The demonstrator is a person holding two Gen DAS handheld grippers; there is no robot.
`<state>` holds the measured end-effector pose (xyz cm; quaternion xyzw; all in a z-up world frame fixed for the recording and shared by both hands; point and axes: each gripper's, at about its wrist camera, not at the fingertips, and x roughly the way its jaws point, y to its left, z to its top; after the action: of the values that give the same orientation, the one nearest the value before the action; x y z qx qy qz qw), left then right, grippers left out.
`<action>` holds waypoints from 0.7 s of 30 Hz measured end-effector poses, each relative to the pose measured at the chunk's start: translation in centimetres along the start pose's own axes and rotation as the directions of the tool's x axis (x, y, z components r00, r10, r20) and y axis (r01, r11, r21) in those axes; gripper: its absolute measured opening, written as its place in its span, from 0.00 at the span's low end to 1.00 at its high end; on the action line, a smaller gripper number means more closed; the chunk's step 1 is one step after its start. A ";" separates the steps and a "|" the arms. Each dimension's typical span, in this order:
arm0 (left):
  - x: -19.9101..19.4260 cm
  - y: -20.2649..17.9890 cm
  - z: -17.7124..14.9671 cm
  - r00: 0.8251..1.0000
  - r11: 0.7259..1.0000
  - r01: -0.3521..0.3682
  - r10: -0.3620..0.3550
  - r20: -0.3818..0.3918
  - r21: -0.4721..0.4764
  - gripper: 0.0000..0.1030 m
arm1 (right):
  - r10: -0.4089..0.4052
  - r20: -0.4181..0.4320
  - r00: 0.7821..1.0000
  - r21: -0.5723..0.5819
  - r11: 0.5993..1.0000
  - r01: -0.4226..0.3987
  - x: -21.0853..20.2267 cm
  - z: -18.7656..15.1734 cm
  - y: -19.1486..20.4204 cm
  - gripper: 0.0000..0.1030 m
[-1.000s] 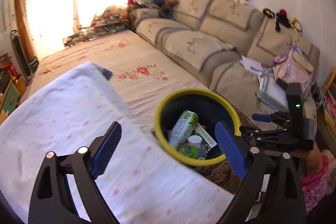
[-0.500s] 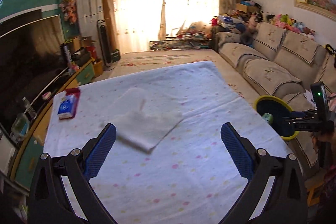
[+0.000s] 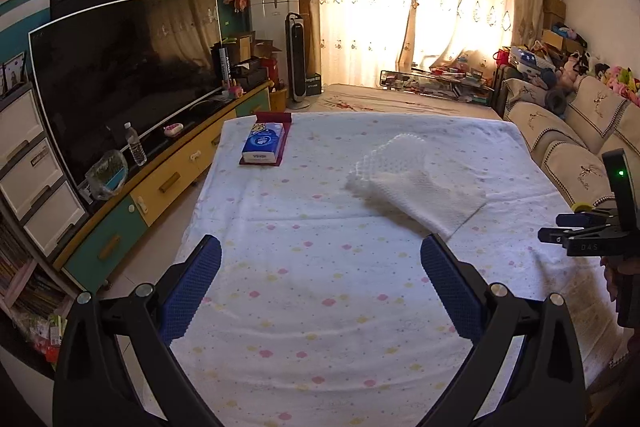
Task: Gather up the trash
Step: 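Move the right gripper to the white wipe and pinch it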
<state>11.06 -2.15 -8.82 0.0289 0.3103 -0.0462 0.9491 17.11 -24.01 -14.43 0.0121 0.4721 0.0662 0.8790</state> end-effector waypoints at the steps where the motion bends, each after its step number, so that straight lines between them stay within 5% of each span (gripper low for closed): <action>1: 0.0 0.3 -0.1 1.000 1.000 0.000 0.000 -0.003 -0.003 0.95 | 0.026 -0.005 1.000 -0.016 1.000 -0.026 0.5 0.6 1.0 0.65; 11: 0.4 -0.3 -0.2 1.000 1.000 -0.009 0.010 -0.013 0.008 0.95 | 0.187 -0.060 0.981 -0.146 0.970 -0.194 4.4 5.5 9.9 0.68; 21: 0.6 -0.2 -0.1 1.000 1.000 -0.004 0.004 -0.020 0.002 0.95 | 0.119 -0.086 0.989 -0.210 0.968 -0.135 7.5 7.3 13.5 0.72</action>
<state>11.47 -2.34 -9.32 0.0311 0.3197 -0.0445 0.9460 25.86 -9.33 -15.40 -0.0552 0.4920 0.1733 0.8514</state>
